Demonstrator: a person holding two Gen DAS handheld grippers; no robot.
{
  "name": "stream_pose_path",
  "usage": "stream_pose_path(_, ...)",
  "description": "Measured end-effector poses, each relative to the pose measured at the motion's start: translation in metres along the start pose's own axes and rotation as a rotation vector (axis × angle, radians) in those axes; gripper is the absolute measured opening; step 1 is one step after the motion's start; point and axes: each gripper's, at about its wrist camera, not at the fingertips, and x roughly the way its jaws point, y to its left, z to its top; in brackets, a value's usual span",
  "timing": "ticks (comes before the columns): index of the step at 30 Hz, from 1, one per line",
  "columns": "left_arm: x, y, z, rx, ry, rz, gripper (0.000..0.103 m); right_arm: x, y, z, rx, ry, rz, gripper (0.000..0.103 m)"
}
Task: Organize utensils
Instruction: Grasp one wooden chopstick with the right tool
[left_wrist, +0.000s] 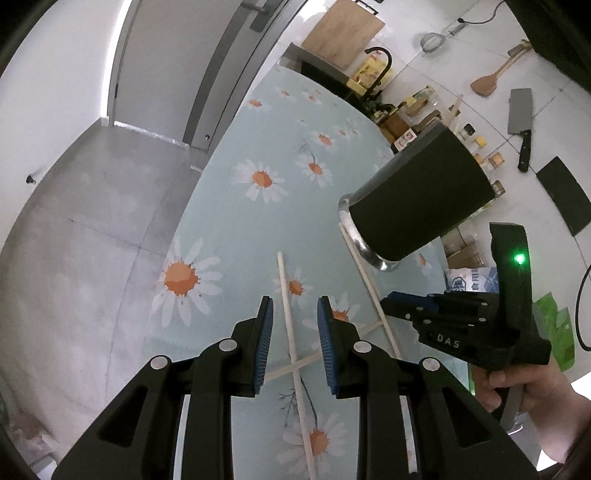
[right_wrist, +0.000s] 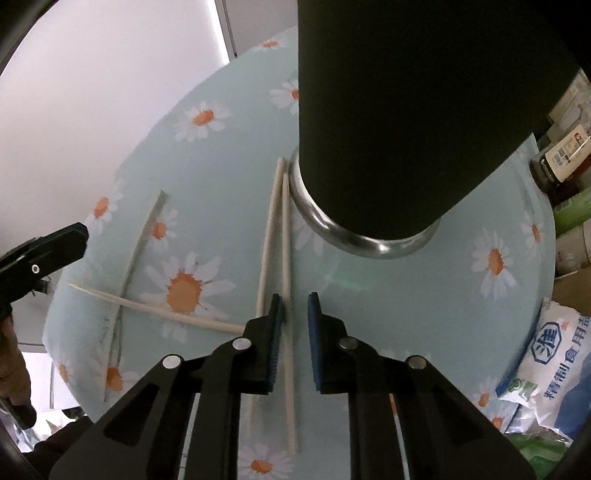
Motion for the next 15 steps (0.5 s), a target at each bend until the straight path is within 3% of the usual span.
stream_pose_path(6,0.005,0.007,0.002,-0.024,0.006,-0.010,0.023,0.006,0.004,0.012,0.006,0.047,-0.009,0.014)
stream_pose_path(10,0.007,0.008,0.005,-0.024,0.015,-0.012,0.023,0.012,0.013,0.024,-0.026,0.082,-0.049,0.006)
stream_pose_path(15,0.010,0.010,0.008,-0.023,0.028,-0.007,0.023,0.016,0.015,0.033,-0.019,0.099,-0.046,0.006)
